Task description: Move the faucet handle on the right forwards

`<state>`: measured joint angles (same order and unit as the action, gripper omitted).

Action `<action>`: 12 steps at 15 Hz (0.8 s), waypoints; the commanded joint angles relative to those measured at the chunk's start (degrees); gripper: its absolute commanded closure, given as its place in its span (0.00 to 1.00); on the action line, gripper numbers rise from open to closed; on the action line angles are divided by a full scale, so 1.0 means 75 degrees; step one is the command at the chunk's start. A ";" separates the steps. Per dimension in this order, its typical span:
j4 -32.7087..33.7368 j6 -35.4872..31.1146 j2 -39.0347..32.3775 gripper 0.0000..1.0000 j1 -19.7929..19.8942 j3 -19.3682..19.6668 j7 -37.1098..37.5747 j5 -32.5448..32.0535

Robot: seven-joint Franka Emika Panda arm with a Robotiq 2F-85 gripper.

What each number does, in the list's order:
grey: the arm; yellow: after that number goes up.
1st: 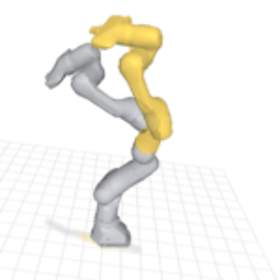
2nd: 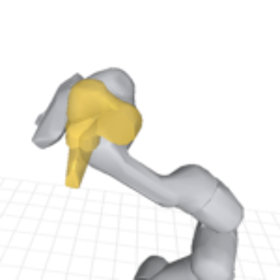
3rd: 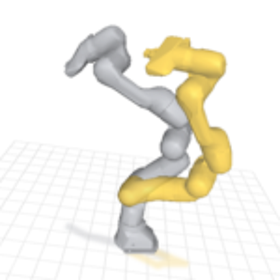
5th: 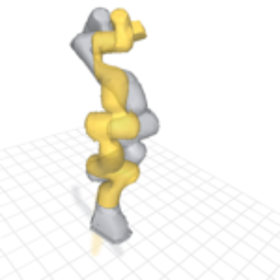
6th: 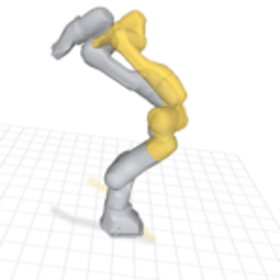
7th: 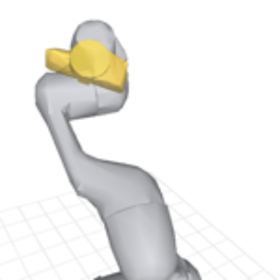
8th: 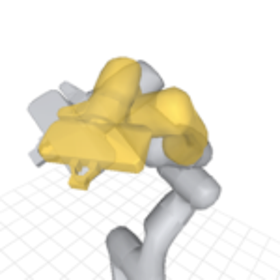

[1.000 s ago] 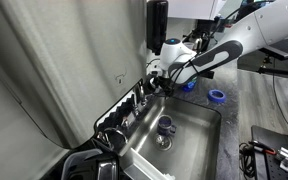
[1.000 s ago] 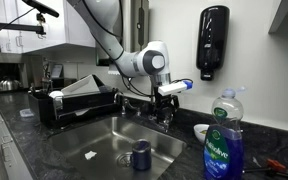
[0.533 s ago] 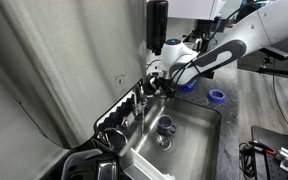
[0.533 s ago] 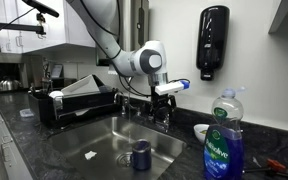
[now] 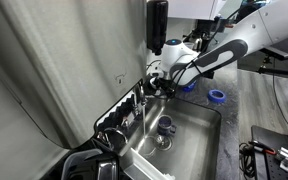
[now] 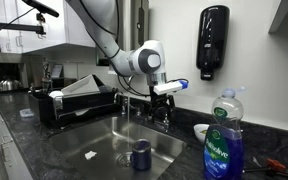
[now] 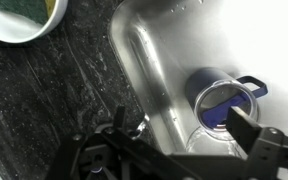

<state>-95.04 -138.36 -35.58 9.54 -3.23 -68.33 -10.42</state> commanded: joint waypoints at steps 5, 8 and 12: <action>-0.0690 0.0163 0.0530 0.00 -0.0034 -0.0131 -0.0293 0.0088; -0.0790 0.0155 0.0603 0.00 -0.0050 -0.0141 -0.0313 0.0086; -0.0898 0.0139 0.0670 0.00 -0.0074 -0.0150 -0.0328 0.0073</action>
<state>-98.60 -138.35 -33.10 9.38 -4.10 -68.97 -10.42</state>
